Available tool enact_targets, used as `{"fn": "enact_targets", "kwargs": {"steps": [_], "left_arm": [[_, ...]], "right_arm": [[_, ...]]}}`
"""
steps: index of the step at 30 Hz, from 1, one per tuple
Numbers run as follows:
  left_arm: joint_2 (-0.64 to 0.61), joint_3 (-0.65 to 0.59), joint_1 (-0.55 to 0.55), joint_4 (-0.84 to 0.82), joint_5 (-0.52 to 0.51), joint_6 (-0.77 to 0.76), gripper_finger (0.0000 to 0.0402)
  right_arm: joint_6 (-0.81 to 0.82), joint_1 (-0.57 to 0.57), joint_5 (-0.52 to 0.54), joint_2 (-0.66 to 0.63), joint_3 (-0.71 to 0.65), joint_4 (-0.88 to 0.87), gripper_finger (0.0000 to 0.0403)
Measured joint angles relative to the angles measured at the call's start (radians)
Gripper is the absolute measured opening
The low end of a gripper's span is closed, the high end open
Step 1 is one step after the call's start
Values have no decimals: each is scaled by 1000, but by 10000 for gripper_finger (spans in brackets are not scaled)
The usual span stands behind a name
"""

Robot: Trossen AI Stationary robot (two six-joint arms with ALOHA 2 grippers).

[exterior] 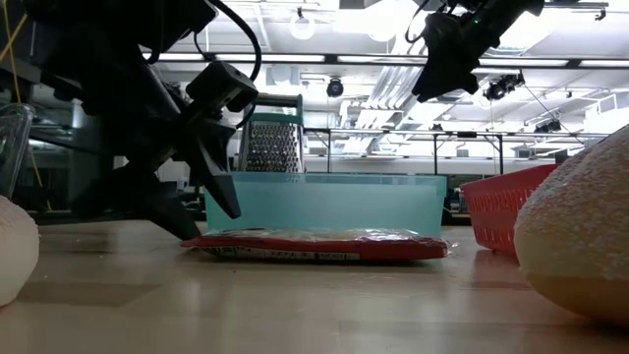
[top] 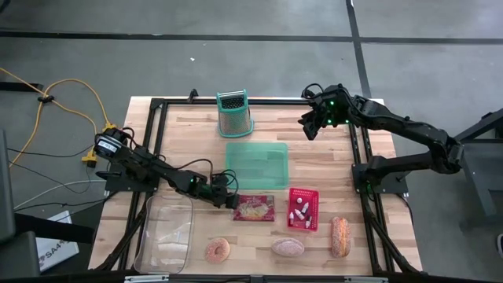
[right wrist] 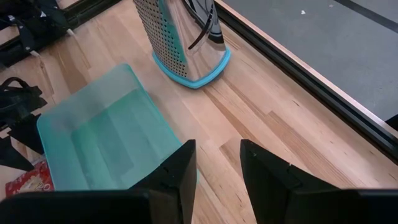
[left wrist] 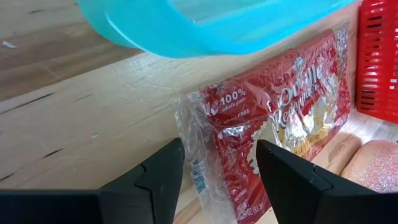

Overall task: Pick & Place Food Item
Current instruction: Put the popcorn bag into the green bin

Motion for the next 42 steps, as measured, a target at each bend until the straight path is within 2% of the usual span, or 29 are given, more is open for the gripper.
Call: {"fn": "enact_targets", "kwargs": {"steps": [8,19,21,25,28,32,38,42], "left_arm": [[0,0,0,0,2,7,198],[0,0,0,0,12,11,198],[0,0,0,-1,14,15,198],[0,0,0,0,14,18,198],[0,0,0,0,15,24,198],[0,0,0,0,15,24,198],[2,-1,0,13,16,23,198],[2,-1,0,16,17,23,198]], "right_arm": [[0,0,0,0,0,25,112],[108,0,-9,0,0,48,112],[89,0,-71,0,0,55,112],[75,19,-269,0,0,123,112],[61,88,-319,0,0,197,112],[17,231,-274,7,0,293,112],[-68,466,-78,60,0,395,112],[-87,569,15,109,0,410,112]]}}
